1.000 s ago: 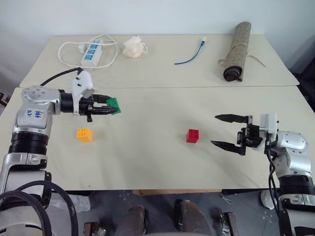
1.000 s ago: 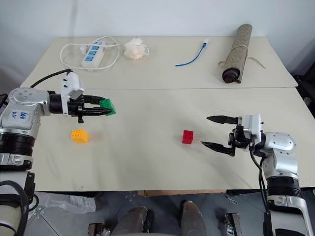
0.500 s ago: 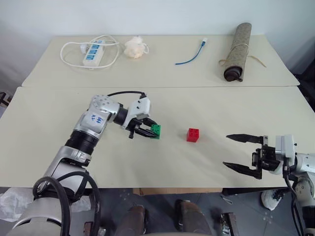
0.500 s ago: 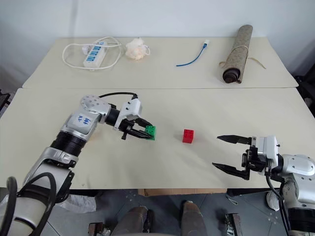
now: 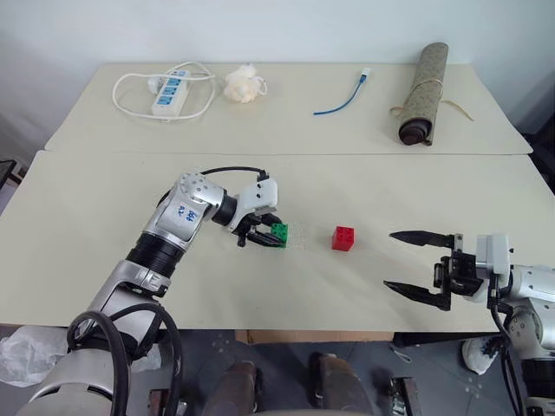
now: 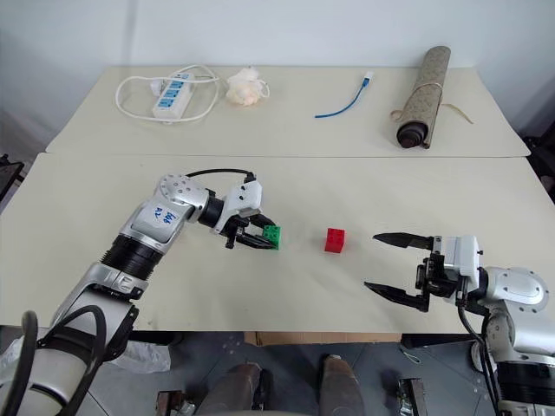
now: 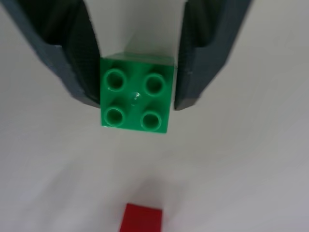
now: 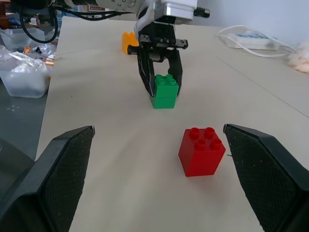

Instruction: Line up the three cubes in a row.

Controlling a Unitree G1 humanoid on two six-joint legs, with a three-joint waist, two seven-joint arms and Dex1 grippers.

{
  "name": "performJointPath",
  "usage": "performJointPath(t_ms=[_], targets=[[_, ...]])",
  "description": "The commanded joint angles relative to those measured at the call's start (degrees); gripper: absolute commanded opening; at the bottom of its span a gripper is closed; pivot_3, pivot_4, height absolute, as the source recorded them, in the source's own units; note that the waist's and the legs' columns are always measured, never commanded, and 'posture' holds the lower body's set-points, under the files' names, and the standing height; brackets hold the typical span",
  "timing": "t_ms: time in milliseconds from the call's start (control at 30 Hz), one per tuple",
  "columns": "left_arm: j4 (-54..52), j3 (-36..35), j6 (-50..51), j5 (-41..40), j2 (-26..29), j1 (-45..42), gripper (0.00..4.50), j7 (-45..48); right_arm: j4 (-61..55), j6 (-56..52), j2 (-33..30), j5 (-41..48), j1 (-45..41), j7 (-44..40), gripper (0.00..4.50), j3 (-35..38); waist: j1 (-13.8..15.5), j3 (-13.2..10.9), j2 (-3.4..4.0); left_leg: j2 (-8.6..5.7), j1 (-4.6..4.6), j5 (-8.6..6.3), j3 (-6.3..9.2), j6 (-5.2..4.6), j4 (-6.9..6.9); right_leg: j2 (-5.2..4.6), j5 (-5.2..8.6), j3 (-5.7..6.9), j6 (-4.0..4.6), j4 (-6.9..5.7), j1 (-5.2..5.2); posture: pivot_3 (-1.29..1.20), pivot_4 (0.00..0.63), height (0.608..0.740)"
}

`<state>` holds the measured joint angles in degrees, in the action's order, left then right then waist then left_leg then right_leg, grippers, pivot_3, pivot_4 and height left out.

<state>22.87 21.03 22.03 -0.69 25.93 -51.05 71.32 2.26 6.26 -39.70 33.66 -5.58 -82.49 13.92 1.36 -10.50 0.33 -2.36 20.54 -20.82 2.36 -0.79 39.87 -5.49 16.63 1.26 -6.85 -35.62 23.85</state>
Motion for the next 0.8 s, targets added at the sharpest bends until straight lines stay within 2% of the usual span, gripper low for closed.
performJointPath(t_ms=[33, 133, 167, 267, 300, 333, 367, 433, 567, 667, 800], targets=[[-3.7, -3.5, 1.3, -2.3, -0.7, -0.4, 3.38, -2.2, -0.6, 1.0, 0.8, 0.5, -0.9, 0.3, 4.5, 0.0, 0.0, 0.0, 0.0, 0.0, 0.02, 0.0, 0.02, 0.0, 0.0, 0.0, 0.0, -0.01, 0.0, 0.0, 0.0, 0.0, 0.15, 0.74], [-3.9, -6.9, -1.4, -3.5, 0.9, -1.1, 4.34, -3.3, 0.2, 1.0, 1.3, 0.3, -2.7, -0.7, 4.5, -1.0, 0.0, 0.0, -0.01, 0.01, 0.08, 0.0, 0.09, 0.0, 0.07, -0.06, 0.0, -0.02, 0.0, 0.02, 0.01, 0.0, 0.15, 0.74], [-4.4, -8.1, -1.9, -3.9, 2.0, -0.8, 4.46, -3.4, 0.4, 0.2, 1.2, 0.3, -3.4, -1.1, 4.5, -1.7, 0.0, 0.0, -0.01, 0.01, 0.07, 0.0, 0.1, 0.01, 0.07, -0.06, 0.0, -0.02, 0.0, 0.02, 0.01, 0.0, 0.15, 0.74], [-9.3, -14.7, -1.5, -8.6, 6.1, 2.3, 4.46, -2.7, 2.1, -0.1, 2.2, 0.3, -7.3, -1.9, 4.5, -3.7, -1.0, 0.0, 0.0, 0.09, 0.06, -0.02, 0.06, 0.06, 0.05, -0.07, 0.0, 0.01, 0.0, 0.02, 0.03, 0.0, 0.15, 0.74], [-12.7, -18.7, 1.4, -12.2, 7.7, 4.4, 4.46, -2.6, 3.0, 0.1, 2.8, 0.2, -8.9, -2.4, 4.5, -4.5, -1.3, 0.0, 0.0, 0.14, 0.05, -0.01, 0.06, 0.09, 0.02, -0.08, 0.0, 0.01, 0.0, 0.02, 0.05, 0.0, 0.15, 0.74], [-16.5, -22.2, 3.8, -15.7, 10.2, 7.7, 4.46, -1.2, 3.7, -0.8, 3.0, 0.0, -10.2, -2.8, 4.5, -5.6, -1.8, 0.0, 0.01, 0.15, 0.05, -0.01, 0.11, 0.12, 0.0, -0.13, 0.01, 0.0, 0.02, 0.02, 0.05, 0.0, 0.15, 0.74], [-19.6, -25.5, 0.4, -17.8, 12.2, 11.7, 4.46, 0.7, 4.5, -0.7, 3.3, -0.4, -11.5, -3.1, 4.5, -6.4, -1.9, 0.0, 0.03, 0.2, 0.04, -0.02, 0.07, 0.14, -0.04, -0.11, 0.01, -0.03, 0.02, 0.02, 0.08, 0.0, 0.15, 0.74], [-24.0, -31.1, -1.2, -17.7, 14.6, 19.1, 4.46, -3.5, 5.9, -0.2, 4.4, -0.8, -13.6, -3.2, 4.5, -7.4, -2.5, 0.0, 0.04, 0.23, 0.01, -0.03, 0.09, 0.17, -0.12, -0.15, 0.05, -0.12, 0.1, 0.04, 0.1, 0.0, 0.15, 0.74], [-32.2, -46.4, -2.0, -23.3, 8.7, 29.6, 4.46, -17.9, 9.0, 2.5, 7.0, -0.9, -16.6, -4.4, 4.5, -8.0, -1.5, 0.0, 0.02, 0.22, 0.03, -0.02, 0.31, 0.18, -0.01, -0.21, 0.08, -0.17, 0.15, 0.07, 0.0, 0.0, 0.15, 0.74], [-38.1, -59.5, -6.1, -23.6, 3.3, 42.5, 4.46, -26.9, 9.3, 2.6, 8.5, -0.6, -17.8, -5.4, 4.5, -9.0, -1.4, 0.0, 0.0, 0.17, 0.05, -0.06, 0.38, 0.14, 0.07, -0.29, 0.07, -0.16, 0.13, 0.08, -0.08, 0.0, 0.15, 0.74], [-42.2, -72.1, -10.9, -25.7, -5.3, 59.0, 4.46, -34.2, 9.1, 3.2, 10.3, -0.4, -19.3, -6.7, 4.5, -10.4, -1.6, 0.0, -0.01, 0.18, 0.0, -0.14, 0.33, 0.11, -0.07, -0.26, 0.07, -0.17, 0.14, 0.21, -0.09, 0.0, 0.15, 0.74]])
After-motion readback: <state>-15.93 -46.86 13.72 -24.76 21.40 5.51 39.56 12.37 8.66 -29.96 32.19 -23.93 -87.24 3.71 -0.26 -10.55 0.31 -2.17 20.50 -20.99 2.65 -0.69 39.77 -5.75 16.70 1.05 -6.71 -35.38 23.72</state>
